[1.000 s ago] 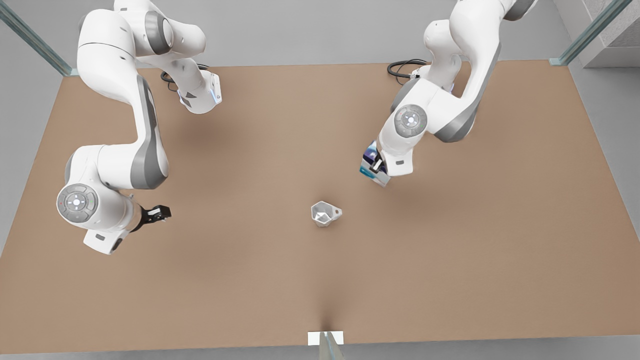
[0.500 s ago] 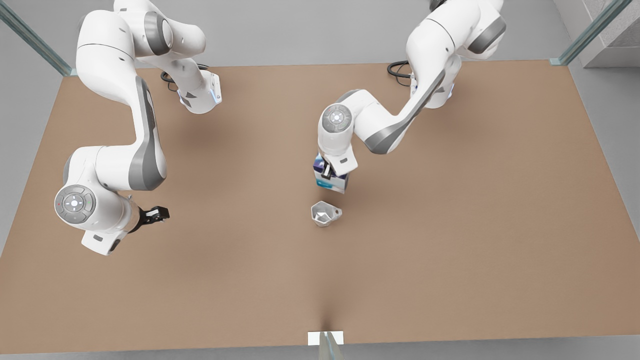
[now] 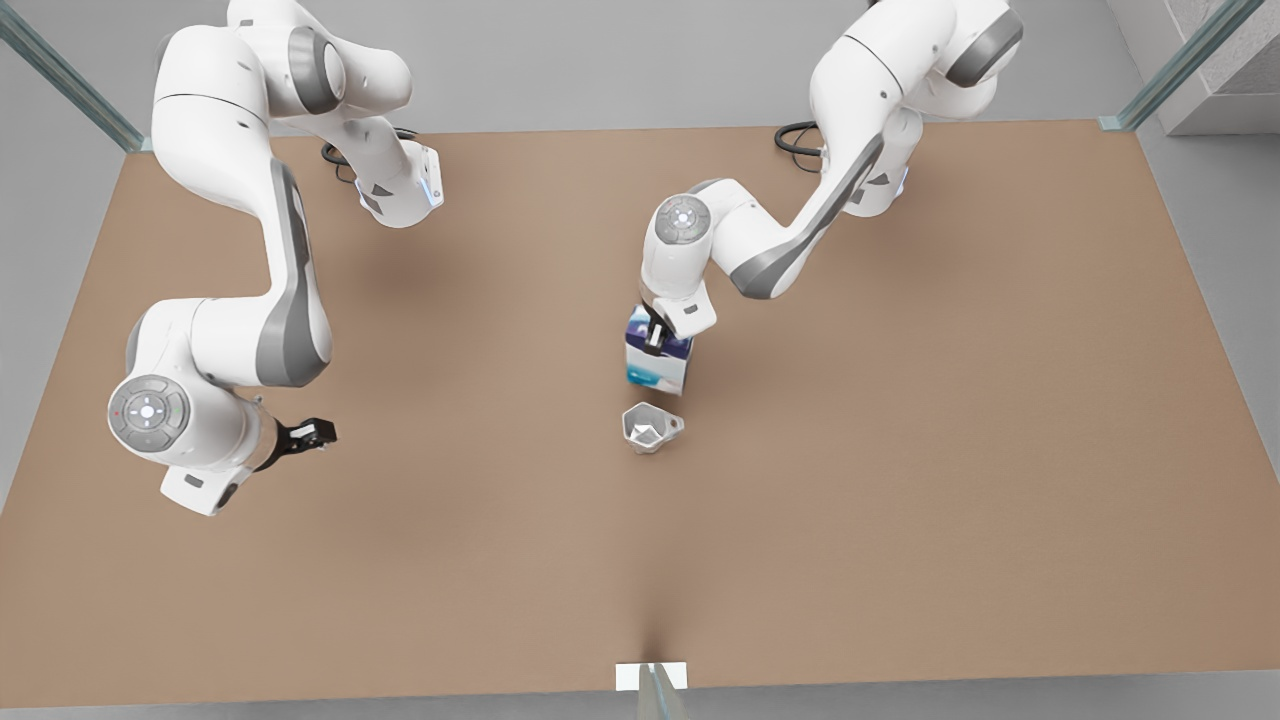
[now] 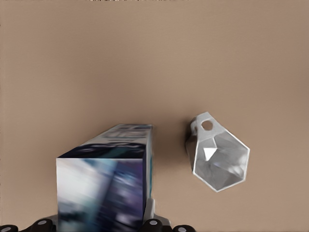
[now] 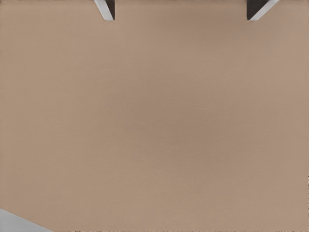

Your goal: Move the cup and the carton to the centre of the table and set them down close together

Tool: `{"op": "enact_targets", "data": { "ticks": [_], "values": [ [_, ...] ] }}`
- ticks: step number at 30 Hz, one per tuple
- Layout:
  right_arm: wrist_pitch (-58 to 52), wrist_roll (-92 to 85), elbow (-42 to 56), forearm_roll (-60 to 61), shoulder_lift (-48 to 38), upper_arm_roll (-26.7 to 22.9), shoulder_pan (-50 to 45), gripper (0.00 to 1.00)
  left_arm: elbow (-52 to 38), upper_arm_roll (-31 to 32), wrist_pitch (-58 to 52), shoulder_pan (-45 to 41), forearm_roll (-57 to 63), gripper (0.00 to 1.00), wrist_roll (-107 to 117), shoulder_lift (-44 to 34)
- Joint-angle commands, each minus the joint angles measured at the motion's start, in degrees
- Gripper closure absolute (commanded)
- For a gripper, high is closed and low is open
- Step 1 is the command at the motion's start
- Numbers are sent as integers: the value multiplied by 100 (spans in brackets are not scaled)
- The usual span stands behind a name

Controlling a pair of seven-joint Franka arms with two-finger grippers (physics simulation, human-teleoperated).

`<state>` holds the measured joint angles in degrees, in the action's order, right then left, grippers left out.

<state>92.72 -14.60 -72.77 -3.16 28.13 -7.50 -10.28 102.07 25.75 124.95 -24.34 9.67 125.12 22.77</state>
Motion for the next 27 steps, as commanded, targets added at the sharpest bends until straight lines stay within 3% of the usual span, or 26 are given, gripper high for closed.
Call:
{"op": "enact_targets", "data": {
  "ticks": [1,8,10,11,12,27],
  "values": [
    [0,1,0,0,0,3,0,0,5,0,3,0,62,36,12,0],
    [0,9,0,9,0,3,-9,0,85,0,249,0,79,36,82,114],
    [0,9,0,0,0,3,-9,0,93,0,302,0,79,25,82,132],
    [0,9,0,9,0,3,-9,0,93,0,302,0,79,9,82,140],
    [0,9,0,9,0,3,-9,0,93,0,302,0,88,0,73,140],
    [9,9,0,0,35,3,-9,0,93,0,267,0,97,0,56,123]
  ]
}}
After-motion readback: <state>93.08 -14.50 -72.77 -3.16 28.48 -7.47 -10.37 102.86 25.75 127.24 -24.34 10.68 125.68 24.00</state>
